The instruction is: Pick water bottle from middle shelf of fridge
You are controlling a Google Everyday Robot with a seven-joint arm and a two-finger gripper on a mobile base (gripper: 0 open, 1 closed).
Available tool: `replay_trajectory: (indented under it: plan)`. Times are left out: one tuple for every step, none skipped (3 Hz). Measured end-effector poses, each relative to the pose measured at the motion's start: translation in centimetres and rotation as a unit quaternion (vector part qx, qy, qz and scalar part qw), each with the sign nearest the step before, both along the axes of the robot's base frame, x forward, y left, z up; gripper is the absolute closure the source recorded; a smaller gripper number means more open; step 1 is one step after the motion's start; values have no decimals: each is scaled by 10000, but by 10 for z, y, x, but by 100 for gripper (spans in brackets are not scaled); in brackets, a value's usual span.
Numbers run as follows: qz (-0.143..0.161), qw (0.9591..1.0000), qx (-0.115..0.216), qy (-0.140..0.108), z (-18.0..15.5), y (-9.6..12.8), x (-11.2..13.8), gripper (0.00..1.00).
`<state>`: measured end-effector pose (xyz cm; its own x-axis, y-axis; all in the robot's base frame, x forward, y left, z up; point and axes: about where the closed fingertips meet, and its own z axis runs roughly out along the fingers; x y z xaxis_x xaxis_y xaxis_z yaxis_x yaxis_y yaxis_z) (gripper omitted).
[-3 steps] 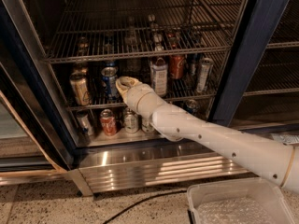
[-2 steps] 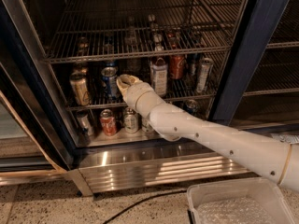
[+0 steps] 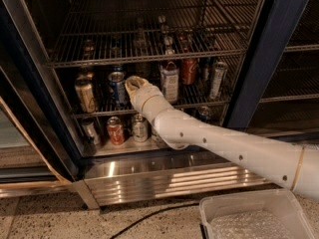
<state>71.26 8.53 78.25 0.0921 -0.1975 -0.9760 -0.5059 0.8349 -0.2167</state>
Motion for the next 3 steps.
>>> replay_trajectory:
  plan:
    - [-393,9991,-121,58,-13,-15,15,100]
    - [-435,9990,-97,47,-13,-14,19,100]
    - [-522,9985,-48,-131,-3,-11,33,100]
